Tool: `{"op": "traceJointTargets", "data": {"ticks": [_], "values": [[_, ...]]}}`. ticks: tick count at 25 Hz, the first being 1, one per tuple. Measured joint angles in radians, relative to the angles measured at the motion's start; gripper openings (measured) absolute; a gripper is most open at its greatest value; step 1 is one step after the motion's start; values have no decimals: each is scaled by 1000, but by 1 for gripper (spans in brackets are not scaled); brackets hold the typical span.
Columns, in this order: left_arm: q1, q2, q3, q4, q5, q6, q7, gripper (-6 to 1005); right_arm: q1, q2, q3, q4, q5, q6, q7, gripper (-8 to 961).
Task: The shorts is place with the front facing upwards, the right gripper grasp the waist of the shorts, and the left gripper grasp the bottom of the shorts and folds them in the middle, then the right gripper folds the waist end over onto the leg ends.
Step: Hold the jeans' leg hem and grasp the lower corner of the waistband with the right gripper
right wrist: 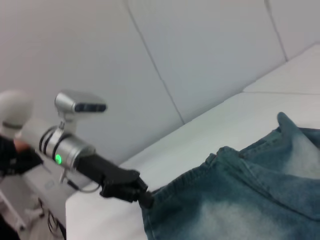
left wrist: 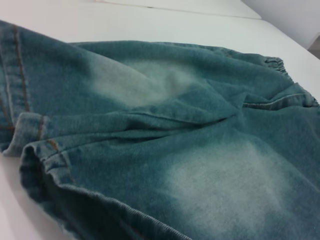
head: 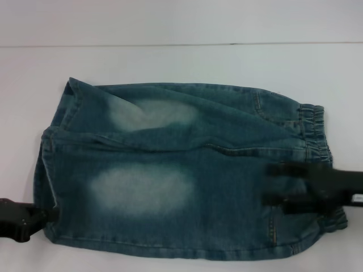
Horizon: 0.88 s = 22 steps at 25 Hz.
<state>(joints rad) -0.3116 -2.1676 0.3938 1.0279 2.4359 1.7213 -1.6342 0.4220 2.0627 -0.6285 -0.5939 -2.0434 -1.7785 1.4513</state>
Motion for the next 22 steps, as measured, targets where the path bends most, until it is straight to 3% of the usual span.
{"op": "traceJointTargets", "data": {"ticks": [8,12,16,22], "values": [[-12,-1,1,-2,0,-5,-1,20,-67,-89,150,6,-9,-94,325,945],[-15,0,0,0,0,-5,-1,19,-101,-136,171,4,-45,-116,462,945],[-23,0,0,2,0,0,-1,19,-113,-156,201,-25,-141,-112,564,944],[-25,0,1,2,0,0,-1,18,-118,-157,250,-49,-280,-15,584,945]]}}
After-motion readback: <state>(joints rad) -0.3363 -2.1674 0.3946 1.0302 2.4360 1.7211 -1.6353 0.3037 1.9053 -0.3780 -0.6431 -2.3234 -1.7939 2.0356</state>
